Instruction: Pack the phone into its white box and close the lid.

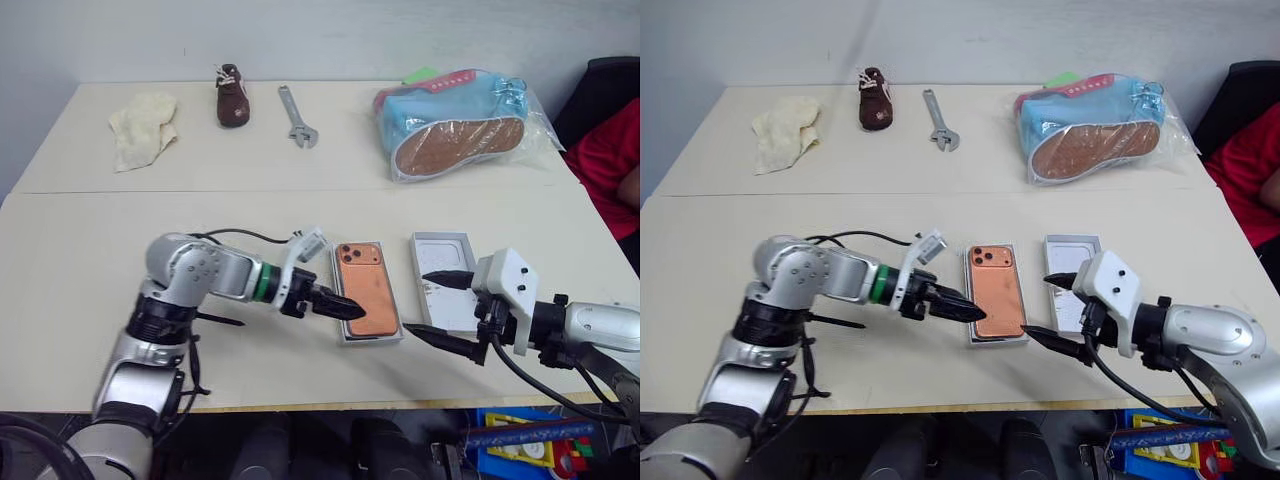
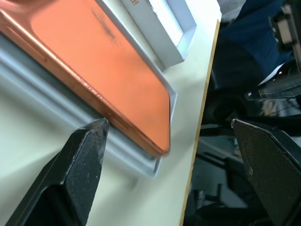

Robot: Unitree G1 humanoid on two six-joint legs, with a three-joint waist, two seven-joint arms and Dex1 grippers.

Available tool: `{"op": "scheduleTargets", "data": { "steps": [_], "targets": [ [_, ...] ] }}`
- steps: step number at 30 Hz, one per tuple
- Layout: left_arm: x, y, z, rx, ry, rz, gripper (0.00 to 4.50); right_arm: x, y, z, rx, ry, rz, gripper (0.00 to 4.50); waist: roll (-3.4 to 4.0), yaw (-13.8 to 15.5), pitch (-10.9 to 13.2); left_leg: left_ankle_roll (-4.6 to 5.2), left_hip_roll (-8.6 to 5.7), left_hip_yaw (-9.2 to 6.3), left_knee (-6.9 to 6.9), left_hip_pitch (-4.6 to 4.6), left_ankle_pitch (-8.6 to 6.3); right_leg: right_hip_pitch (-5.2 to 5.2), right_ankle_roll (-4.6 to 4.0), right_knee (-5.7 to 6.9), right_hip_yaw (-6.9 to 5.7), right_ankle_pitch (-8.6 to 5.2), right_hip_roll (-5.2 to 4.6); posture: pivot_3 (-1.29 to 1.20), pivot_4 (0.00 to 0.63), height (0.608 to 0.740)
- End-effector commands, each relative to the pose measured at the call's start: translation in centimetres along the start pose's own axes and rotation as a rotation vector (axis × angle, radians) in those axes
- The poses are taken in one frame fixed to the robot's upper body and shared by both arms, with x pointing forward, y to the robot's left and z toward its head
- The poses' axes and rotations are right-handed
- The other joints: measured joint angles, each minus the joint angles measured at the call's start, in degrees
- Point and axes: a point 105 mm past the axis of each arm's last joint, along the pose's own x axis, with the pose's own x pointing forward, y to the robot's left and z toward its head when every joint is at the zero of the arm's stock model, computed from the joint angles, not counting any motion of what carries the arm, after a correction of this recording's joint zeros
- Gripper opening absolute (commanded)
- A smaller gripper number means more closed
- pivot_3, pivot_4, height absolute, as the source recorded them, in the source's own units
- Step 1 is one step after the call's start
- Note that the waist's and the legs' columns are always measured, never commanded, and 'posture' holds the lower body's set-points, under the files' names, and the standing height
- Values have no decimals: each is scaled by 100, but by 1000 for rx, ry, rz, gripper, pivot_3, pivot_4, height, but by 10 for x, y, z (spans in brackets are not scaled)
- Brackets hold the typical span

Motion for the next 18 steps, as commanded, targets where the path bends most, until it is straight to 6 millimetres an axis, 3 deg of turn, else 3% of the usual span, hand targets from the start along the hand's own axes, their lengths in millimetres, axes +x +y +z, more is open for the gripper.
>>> {"op": "scheduleTargets", "data": {
  "steps": [1,3,7,10,15,18],
  "targets": [
    [-14,-14,1,116,-43,-58,4464,-5,-1,4,-23,14,-44,4500,1,1,1,0,0,-3,0,0,0,1,-1,-2,3,0,-1,0,150,740],
    [-24,-17,1,195,-82,-68,4464,-6,-4,0,-4,42,-75,4500,3,-4,2,1,0,-4,-2,-1,0,1,-3,-4,3,-1,-4,0,150,740],
    [-63,-17,-11,566,-140,-43,4464,-2,-23,-17,169,109,-266,4500,12,-46,6,-1,11,4,-15,0,0,-4,-24,-20,3,5,-6,0,150,740],
    [-81,-12,-14,666,-167,-54,4464,6,-33,-26,303,101,-370,4500,24,5,12,-7,22,4,-42,0,9,-9,-45,-39,-3,13,-4,0,150,740],
    [-90,-10,-6,806,-187,-51,4464,20,-41,-41,415,140,-459,4500,30,21,15,5,17,-13,-44,-14,8,-10,-46,-50,-11,14,-11,0,150,740],
    [-89,-12,3,847,-218,-49,4500,27,-47,-50,441,162,-511,3966,31,-13,15,14,12,-9,-45,-21,6,-19,-42,-51,-6,16,-12,0,150,740]
  ]
}}
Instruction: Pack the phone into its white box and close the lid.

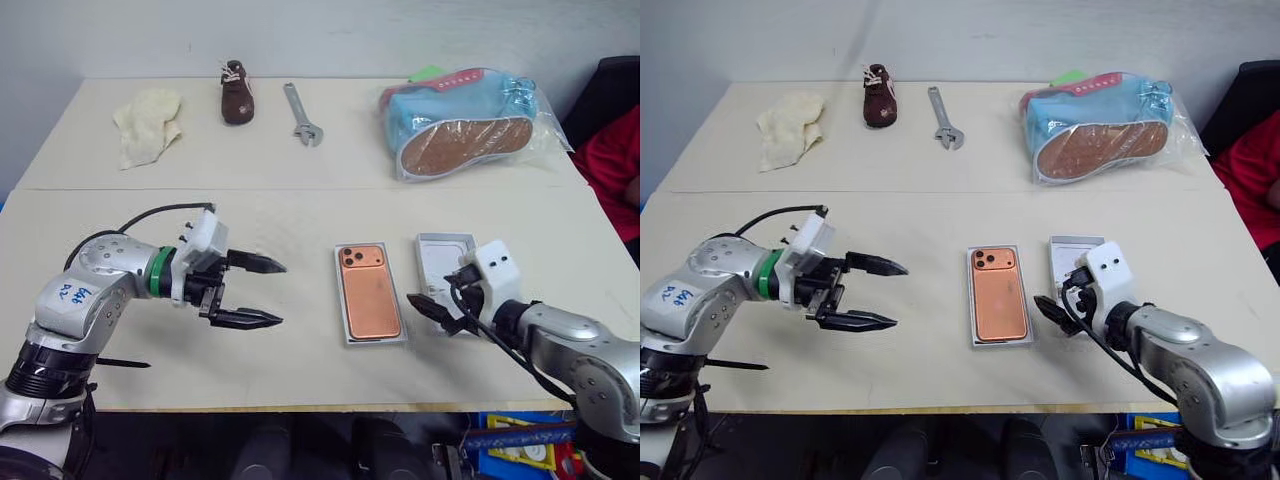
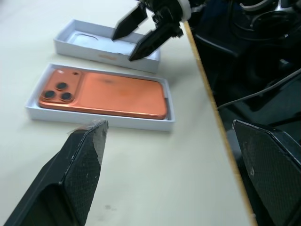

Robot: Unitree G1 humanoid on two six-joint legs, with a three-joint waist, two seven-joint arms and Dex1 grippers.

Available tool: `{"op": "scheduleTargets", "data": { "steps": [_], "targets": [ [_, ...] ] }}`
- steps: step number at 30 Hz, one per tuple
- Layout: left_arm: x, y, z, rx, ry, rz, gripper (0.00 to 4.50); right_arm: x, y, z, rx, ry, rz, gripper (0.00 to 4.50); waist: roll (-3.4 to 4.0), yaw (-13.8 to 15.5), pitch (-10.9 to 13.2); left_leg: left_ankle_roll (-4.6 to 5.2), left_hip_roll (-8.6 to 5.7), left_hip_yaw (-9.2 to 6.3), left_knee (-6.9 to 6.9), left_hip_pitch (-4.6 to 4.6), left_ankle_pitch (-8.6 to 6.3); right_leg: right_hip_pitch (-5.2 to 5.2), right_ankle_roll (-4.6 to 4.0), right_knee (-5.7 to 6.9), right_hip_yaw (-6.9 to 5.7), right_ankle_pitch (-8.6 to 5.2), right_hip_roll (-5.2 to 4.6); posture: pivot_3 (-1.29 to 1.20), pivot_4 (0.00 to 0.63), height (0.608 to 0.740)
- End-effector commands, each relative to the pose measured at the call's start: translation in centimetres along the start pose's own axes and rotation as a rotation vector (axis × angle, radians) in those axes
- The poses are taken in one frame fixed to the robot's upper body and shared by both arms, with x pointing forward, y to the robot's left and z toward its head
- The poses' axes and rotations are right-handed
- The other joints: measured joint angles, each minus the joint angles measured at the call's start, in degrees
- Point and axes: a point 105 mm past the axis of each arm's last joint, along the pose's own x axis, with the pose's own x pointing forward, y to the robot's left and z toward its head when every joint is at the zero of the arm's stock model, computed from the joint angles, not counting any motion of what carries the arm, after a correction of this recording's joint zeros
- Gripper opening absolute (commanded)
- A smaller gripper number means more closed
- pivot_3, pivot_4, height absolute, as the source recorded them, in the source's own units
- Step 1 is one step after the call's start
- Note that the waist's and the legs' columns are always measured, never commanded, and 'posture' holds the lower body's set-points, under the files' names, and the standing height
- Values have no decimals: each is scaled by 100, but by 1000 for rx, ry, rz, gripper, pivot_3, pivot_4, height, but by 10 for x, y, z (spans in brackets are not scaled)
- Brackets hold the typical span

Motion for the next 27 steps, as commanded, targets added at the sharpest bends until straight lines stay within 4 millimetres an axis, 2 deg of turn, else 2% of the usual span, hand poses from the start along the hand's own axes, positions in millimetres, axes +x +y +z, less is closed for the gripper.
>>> {"op": "scheduleTargets", "data": {
  "steps": [1,3,7,12,17,20,23,24,27],
  "targets": [
    [1,3,15,100,-21,10,4500,10,-9,-2,11,2,-85,3647,0,-15,0,0,0,0,0,-4,0,-6,0,5,-1,0,1,0,150,740],
    [2,3,14,111,-10,10,4500,15,-10,-7,12,18,-99,2833,1,-34,-1,-2,-1,7,0,-11,6,-22,1,23,1,0,4,0,150,740],
    [5,1,11,115,-3,15,4500,21,-6,-15,7,30,-98,1613,1,-85,-1,-4,2,12,1,-6,14,-25,1,40,1,0,12,0,150,740],
    [5,3,5,89,31,20,4500,18,-2,-10,-7,12,-93,43,1,-102,-1,11,0,11,2,8,24,-20,5,60,6,2,12,0,150,740],
    [2,9,-4,81,45,58,4500,4,11,19,14,-91,2,43,1,-123,-1,12,0,8,1,9,26,-21,5,63,8,3,11,0,150,740],
    [-2,14,-13,77,67,90,4500,-4,38,41,99,-150,215,43,2,-183,1,11,3,11,1,10,26,-26,4,69,11,4,15,0,150,740],
    [-7,20,-19,76,72,137,4500,-12,84,61,214,-191,598,43,4,-199,1,11,14,9,-3,13,26,-29,0,75,10,5,23,0,150,740],
    [-9,21,-21,73,74,152,4500,-14,97,65,236,-184,716,43,4,-199,1,10,19,8,-7,15,26,-29,-4,77,9,7,26,0,150,740],
    [-14,23,-24,66,80,181,4500,-12,118,67,265,-119,883,43,4,-198,1,8,21,4,-9,16,27,-28,-8,74,7,8,24,0,150,740]
  ]
}}
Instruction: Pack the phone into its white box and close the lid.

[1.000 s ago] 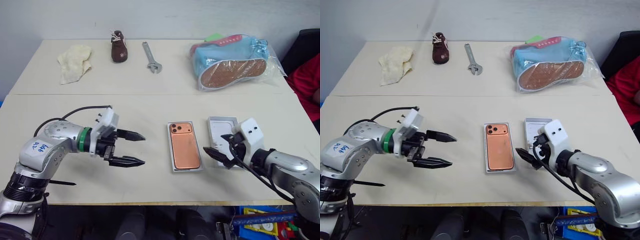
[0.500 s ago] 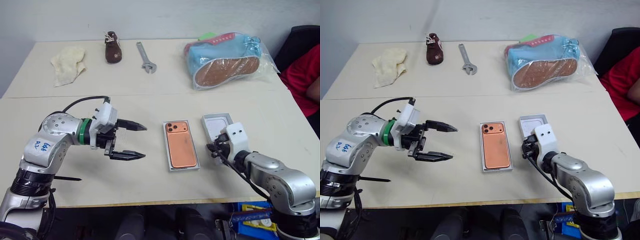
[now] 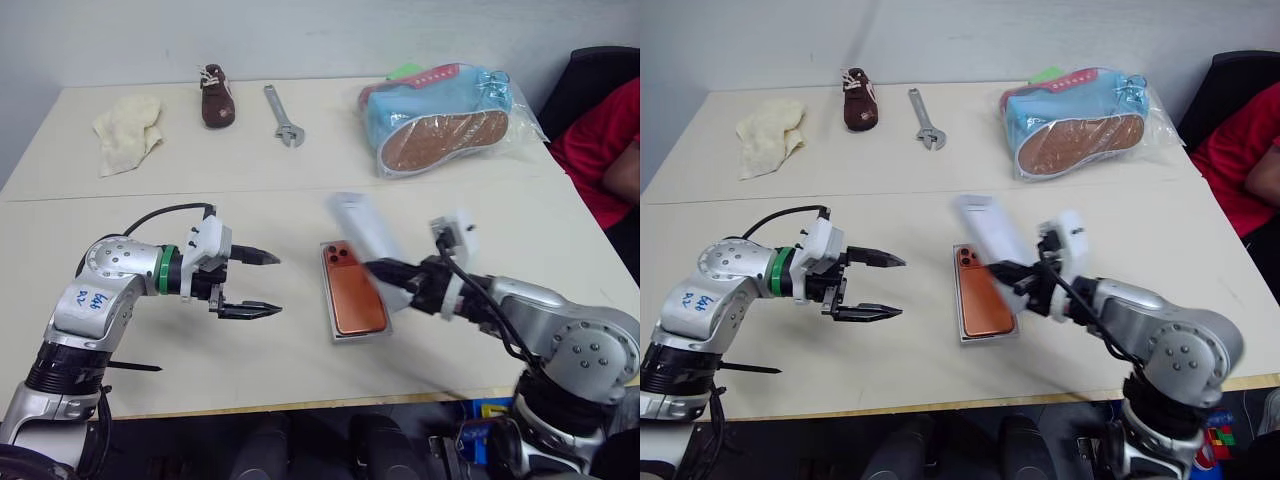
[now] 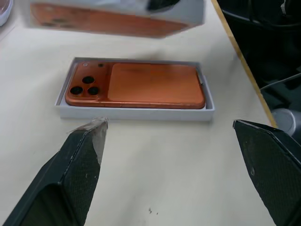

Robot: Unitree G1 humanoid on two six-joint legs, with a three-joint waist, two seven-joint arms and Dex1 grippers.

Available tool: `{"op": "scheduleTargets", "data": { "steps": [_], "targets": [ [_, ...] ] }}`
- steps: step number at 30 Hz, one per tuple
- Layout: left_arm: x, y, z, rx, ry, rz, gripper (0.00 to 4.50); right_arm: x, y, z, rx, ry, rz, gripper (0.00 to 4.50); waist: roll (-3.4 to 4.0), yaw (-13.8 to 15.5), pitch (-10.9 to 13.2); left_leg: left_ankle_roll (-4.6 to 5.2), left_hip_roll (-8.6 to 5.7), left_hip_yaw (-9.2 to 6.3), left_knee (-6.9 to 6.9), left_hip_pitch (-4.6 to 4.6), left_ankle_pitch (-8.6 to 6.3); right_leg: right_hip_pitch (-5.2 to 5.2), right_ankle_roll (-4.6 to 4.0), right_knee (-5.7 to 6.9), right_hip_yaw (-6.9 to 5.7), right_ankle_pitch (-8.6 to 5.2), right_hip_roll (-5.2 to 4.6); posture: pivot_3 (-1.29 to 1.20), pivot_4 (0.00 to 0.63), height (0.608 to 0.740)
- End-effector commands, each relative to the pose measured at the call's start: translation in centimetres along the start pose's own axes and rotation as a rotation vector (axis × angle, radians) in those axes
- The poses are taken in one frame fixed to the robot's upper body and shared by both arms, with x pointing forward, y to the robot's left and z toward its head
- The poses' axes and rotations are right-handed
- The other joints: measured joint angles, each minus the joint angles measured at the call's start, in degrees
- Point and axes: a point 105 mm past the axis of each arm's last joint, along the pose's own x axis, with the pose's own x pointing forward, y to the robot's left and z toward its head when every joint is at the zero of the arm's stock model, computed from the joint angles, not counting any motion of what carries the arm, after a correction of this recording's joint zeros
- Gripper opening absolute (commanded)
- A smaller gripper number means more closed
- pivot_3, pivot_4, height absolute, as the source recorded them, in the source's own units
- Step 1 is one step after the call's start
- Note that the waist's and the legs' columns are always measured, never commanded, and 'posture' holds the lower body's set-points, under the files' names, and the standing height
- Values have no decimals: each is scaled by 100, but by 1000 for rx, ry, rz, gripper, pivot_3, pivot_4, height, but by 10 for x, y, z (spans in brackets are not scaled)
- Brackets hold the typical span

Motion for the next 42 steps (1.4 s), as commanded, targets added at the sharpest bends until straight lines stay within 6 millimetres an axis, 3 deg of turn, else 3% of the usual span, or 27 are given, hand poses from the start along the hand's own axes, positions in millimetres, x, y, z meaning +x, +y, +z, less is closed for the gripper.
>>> {"op": "scheduleTargets", "data": {
  "steps": [1,5,10,13,17,23,25,30,35,42],
  "targets": [
    [-10,4,1,26,4,57,4500,14,19,-3,76,67,189,43,0,15,0,1,-3,1,2,-1,0,1,-1,-2,1,0,-4,0,150,740],
    [-21,6,-8,7,27,126,4500,38,35,-2,215,132,370,43,0,-26,0,3,-7,6,3,-2,1,-2,0,-3,6,1,-9,0,150,740],
    [-32,2,-16,-22,38,189,4500,66,38,1,385,158,418,43,1,-140,1,2,-6,6,1,-3,1,-6,-1,-1,5,1,-9,0,150,740],
    [-38,1,-19,-31,46,230,3918,85,27,-6,511,156,371,0,1,-141,1,3,-4,12,1,0,1,-9,-1,8,9,1,-7,0,150,740],
    [-41,3,-21,-37,54,274,2664,100,6,-15,621,137,269,0,1,-121,1,5,-4,13,2,-1,0,-14,-1,19,10,1,-6,0,150,740],
    [-39,10,-30,-51,75,301,655,93,-13,-28,607,131,162,0,2,-104,0,8,-5,14,3,-1,-2,-13,-1,17,11,1,-7,0,150,740],
    [-30,16,-39,-57,101,297,46,88,-17,-27,593,110,138,0,6,-92,-2,8,-5,14,3,1,-2,-14,-1,19,11,1,-7,0,150,740],
    [-1,29,-46,-42,106,255,46,78,-22,-27,546,70,93,0,6,-74,-6,13,-9,14,4,2,-3,-10,0,19,10,1,-8,0,150,740],
    [38,46,-36,3,66,209,46,65,-23,-26,521,28,62,0,4,-12,-7,14,-12,16,10,1,-2,-10,1,25,7,1,-9,0,150,740],
    [62,46,-25,47,39,118,46,48,-26,-34,519,8,-9,0,1,39,-9,15,-12,22,12,1,-1,-11,2,30,10,2,-9,0,150,740]
  ]
}}
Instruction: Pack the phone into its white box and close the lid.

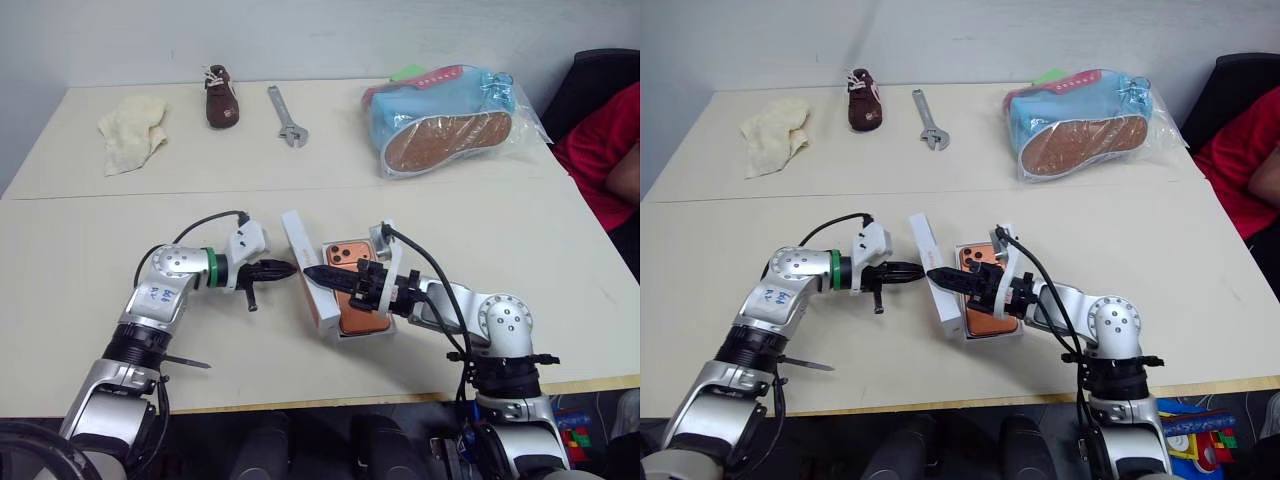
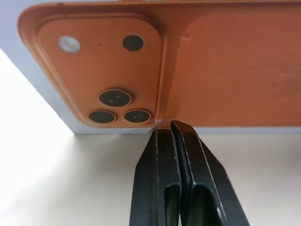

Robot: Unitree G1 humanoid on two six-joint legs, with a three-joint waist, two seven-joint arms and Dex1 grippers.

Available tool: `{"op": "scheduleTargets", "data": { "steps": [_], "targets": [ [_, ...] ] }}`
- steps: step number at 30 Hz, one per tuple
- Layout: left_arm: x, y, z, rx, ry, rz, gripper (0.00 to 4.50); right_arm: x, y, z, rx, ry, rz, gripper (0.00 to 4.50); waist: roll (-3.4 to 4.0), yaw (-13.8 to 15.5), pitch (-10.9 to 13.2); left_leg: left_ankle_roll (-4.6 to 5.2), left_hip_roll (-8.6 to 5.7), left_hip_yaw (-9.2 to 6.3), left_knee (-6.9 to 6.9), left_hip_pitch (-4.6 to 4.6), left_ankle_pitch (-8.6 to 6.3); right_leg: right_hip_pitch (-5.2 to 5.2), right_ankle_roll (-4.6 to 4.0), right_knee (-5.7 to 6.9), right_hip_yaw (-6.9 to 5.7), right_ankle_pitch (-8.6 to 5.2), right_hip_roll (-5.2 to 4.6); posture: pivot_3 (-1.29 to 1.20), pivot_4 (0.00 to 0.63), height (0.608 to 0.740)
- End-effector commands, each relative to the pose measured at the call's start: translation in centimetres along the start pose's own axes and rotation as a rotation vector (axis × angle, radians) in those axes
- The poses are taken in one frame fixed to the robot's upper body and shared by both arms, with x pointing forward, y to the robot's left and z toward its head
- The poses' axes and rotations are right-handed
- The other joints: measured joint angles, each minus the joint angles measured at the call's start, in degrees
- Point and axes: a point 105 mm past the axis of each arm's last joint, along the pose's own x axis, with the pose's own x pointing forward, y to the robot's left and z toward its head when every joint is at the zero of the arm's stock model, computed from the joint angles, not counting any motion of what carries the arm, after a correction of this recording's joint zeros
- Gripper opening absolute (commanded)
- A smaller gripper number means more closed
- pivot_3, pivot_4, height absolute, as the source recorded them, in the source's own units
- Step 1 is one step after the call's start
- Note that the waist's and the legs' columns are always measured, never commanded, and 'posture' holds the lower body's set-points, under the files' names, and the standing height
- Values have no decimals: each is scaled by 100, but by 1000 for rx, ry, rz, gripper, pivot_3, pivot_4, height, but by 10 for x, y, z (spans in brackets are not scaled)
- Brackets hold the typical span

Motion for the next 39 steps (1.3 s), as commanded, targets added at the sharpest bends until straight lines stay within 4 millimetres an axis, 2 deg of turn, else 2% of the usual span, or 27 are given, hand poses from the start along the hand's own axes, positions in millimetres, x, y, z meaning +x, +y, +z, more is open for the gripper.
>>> {"op": "scheduleTargets", "data": {
  "steps": [1,5,12,16,19,20,22,24,27,30,33,35,37,39],
  "targets": [
    [7,-2,16,62,-38,-45,46,-8,-11,-12,1,24,-83,0,-1,0,0,0,0,0,0,0,0,1,0,-1,0,0,0,0,150,740],
    [11,-3,23,78,-52,-73,0,-17,-9,-14,11,7,-93,922,-2,22,-1,1,0,-2,3,-1,0,4,0,-6,-2,0,-1,0,150,740],
    [19,-4,28,101,-59,-106,0,-46,2,-13,-163,49,-145,3435,-2,4,-1,3,1,-1,4,-2,0,5,1,-10,-4,0,2,0,150,740],
    [26,-9,33,113,-78,-136,0,-83,19,0,-373,65,-174,3435,-1,45,0,12,1,-6,14,-13,-2,8,3,-20,-13,1,0,0,150,740],
    [35,-12,40,121,-105,-146,0,-104,31,-1,-531,117,-180,3435,-1,84,0,25,1,-13,35,-34,-10,9,12,-36,-25,6,3,0,150,740],
    [40,-13,45,124,-124,-147,0,-110,32,-3,-573,145,-188,3267,-1,106,0,27,2,-15,40,-38,-11,10,14,-38,-27,7,3,0,150,740],
    [45,-14,53,131,-153,-145,0,-117,30,-7,-627,179,-194,2810,-1,134,0,31,4,-21,65,-56,-14,8,19,-41,-33,10,10,0,150,740],
    [47,-14,62,136,-188,-139,0,-120,30,-10,-672,196,-185,2141,-2,144,1,36,9,-22,93,-75,-17,4,27,-41,-34,14,20,0,150,740],
    [35,-6,79,113,-248,-127,0,-122,23,-21,-738,264,-180,1101,-3,146,1,39,5,-14,100,-74,-19,4,37,-40,-40,20,20,0,150,740],
    [13,-4,79,73,-235,-177,0,-122,12,-37,-792,346,-184,30,-3,130,1,39,6,-14,100,-73,-18,3,37,-40,-45,21,22,0,150,740],
    [1,-9,52,100,-101,-245,0,-122,-2,-47,-832,403,-206,7,-2,124,1,15,8,-15,95,-71,-5,2,37,-41,-44,20,33,0,150,740],
    [2,-10,40,120,-47,-258,0,-120,-9,-48,-842,401,-216,7,-2,144,1,8,7,-14,98,-70,-1,2,37,-41,-42,21,33,0,150,740],
    [8,-10,43,116,-72,-261,0,-116,-9,-47,-844,376,-197,7,-2,180,2,9,2,-17,100,-71,-1,4,36,-42,-35,21,16,0,150,740],
    [18,-12,56,106,-131,-275,0,-109,-2,-44,-841,321,-146,7,-4,213,2,11,-6,-34,102,-81,-2,5,36,-47,-34,23,5,0,150,740]
  ]
}}
